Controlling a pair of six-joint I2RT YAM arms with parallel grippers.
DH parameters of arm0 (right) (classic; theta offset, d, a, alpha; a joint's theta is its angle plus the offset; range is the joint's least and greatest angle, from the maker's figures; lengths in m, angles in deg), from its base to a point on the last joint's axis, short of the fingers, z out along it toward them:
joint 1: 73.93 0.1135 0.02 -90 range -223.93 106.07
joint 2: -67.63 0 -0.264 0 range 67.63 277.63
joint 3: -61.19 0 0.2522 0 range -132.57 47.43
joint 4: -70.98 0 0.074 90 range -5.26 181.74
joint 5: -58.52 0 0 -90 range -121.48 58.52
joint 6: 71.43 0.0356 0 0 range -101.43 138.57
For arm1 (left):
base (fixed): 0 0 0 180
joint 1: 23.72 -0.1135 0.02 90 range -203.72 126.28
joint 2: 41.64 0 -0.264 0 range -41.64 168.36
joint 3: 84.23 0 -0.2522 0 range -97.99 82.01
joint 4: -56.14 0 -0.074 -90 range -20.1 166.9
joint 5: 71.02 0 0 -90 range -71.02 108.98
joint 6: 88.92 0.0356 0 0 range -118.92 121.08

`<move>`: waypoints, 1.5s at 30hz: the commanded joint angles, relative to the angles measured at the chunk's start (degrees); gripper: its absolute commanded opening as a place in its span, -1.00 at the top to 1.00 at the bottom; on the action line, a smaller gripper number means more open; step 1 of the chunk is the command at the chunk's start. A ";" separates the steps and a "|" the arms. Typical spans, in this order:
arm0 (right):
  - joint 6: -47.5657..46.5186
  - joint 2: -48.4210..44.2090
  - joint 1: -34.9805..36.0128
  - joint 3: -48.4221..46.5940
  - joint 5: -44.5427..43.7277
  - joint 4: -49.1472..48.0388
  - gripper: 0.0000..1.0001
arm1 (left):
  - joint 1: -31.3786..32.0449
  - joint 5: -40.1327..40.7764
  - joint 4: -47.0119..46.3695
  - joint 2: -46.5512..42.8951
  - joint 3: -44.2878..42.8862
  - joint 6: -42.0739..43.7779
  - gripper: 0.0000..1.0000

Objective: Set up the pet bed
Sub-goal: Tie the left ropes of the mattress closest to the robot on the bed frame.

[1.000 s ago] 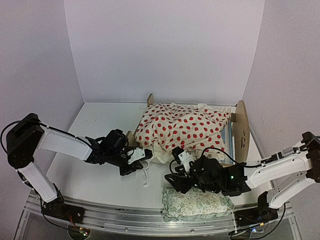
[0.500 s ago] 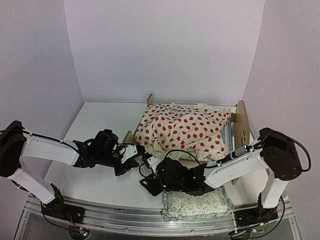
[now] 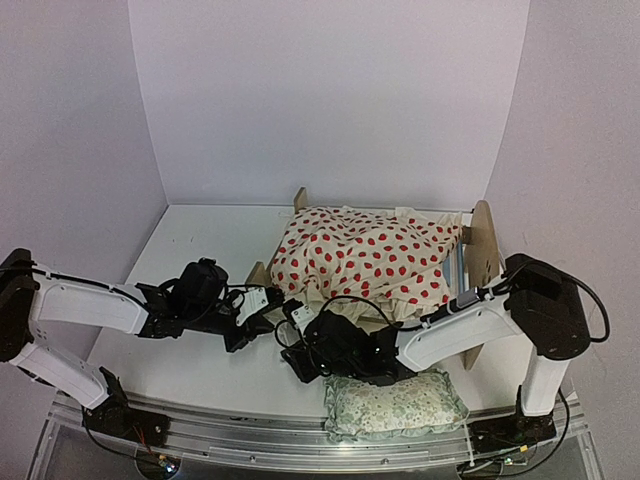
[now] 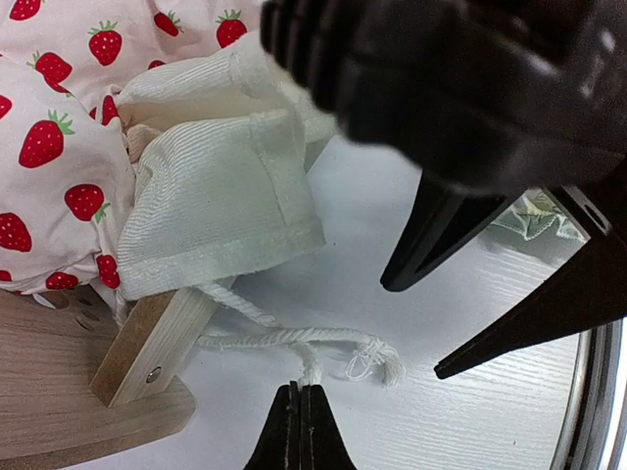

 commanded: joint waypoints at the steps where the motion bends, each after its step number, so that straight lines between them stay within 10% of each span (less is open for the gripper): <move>1: -1.24 -2.50 -0.06 0.72 -3.18 1.69 0.10 | 0.21 0.42 -3.01 -0.40 0.30 -2.17 1.00; 14: -3.10 5.46 -3.95 -2.30 -3.18 -7.75 -0.10 | 0.82 2.22 -3.71 1.06 0.32 -3.77 1.00; 24: 2.79 7.96 -7.03 7.77 4.57 -33.93 -0.02 | 0.90 4.80 -2.76 1.25 1.14 -5.00 1.00; 45: 7.88 13.37 -7.77 3.55 2.67 -40.12 0.21 | 0.94 5.10 -2.60 0.19 1.66 -5.28 1.00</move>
